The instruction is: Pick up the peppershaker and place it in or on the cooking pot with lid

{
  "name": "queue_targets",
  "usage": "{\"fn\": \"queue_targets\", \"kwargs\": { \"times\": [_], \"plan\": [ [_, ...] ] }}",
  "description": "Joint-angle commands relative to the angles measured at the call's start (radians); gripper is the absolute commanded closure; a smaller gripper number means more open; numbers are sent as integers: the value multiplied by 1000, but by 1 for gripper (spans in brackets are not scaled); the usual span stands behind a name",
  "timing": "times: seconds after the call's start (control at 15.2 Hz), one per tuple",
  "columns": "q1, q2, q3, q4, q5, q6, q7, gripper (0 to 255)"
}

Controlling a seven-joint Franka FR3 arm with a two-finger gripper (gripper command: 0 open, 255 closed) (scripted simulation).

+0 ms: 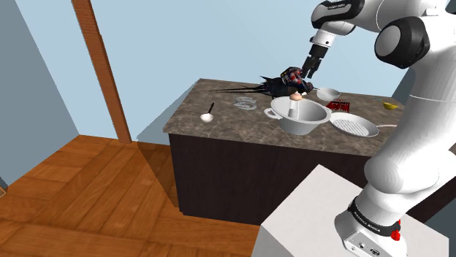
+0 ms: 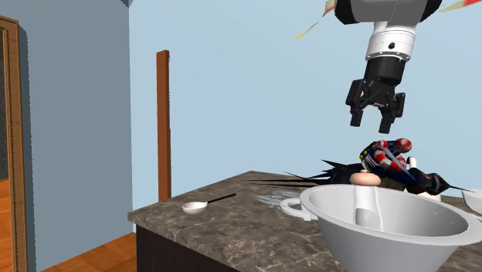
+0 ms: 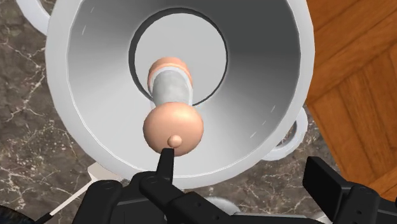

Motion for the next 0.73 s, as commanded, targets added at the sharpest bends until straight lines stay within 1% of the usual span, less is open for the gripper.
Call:
{"fn": "queue_targets", "kwargs": {
  "times": [0.0,0.13,0.66],
  "plan": [
    [-7,8,-3,59,1,-52,3,0],
    [-19,27,-7,143,6,-119,5,0],
    [-19,27,-7,143,6,-119,5,0]
  ]
}}
